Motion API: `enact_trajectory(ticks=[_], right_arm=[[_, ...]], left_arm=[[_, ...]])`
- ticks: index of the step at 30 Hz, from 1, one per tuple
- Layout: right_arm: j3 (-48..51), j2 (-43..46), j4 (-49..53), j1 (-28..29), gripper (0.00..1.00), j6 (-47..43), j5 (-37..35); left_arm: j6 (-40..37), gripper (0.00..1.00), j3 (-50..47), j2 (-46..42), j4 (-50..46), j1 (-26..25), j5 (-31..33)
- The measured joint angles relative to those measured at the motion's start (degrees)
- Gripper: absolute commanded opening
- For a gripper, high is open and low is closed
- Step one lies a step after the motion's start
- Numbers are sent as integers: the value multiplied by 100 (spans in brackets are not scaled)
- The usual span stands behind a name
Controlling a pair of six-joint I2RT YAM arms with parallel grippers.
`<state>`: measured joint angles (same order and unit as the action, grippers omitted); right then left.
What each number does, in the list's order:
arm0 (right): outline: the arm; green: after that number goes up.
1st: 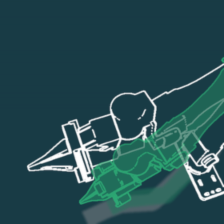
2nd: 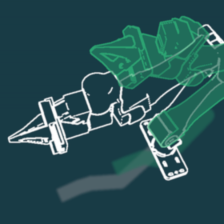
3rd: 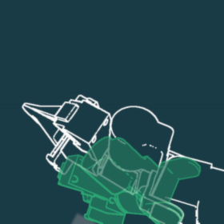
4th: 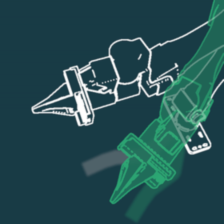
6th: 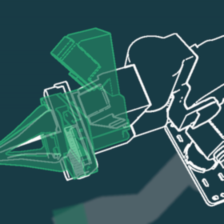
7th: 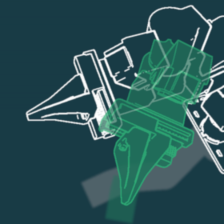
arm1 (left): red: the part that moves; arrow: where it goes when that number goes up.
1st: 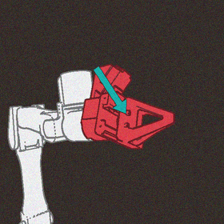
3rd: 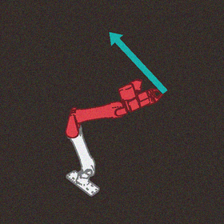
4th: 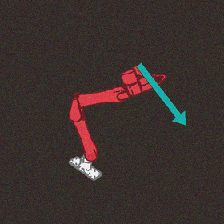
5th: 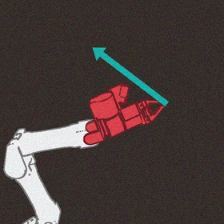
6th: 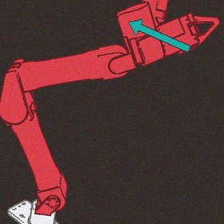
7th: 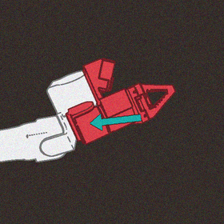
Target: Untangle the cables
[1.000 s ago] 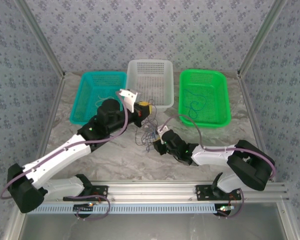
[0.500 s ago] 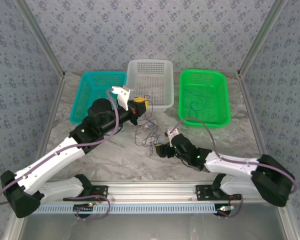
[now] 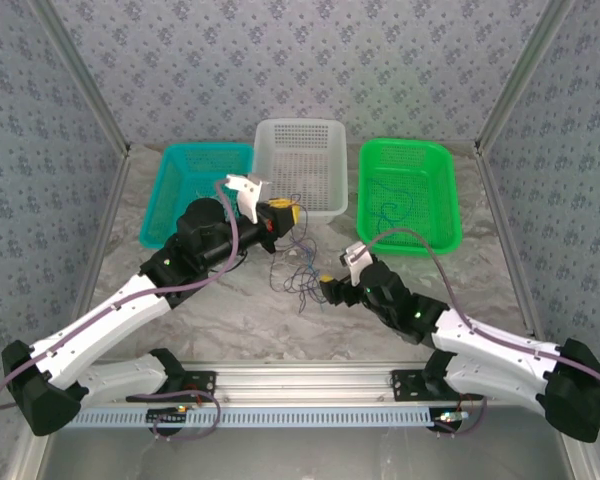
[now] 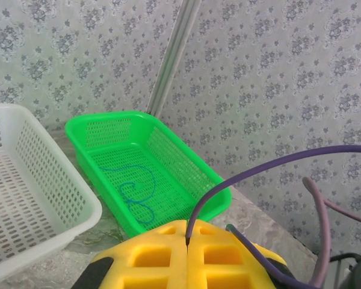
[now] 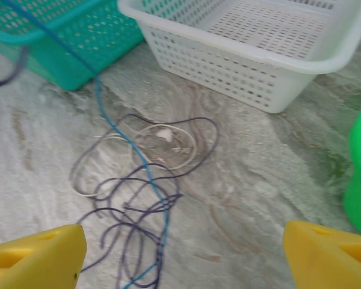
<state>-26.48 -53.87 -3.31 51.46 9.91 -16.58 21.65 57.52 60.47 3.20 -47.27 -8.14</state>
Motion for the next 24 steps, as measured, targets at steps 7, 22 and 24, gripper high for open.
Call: enact_trajectory(ticks=[7,22,24], right_arm=[[227,-168,-741,-640,92,-599,566],[-234,-1119,-1519,-494,92,-1534,2090],[-282,-1307,-1725,-492,92,-1615,2065]], left_arm=[[-162,0,-297,-273,17,0,-608],[-417,0,-446,-522,275,0,-1521],[-396,0,-448,-522,367,0,-1644]])
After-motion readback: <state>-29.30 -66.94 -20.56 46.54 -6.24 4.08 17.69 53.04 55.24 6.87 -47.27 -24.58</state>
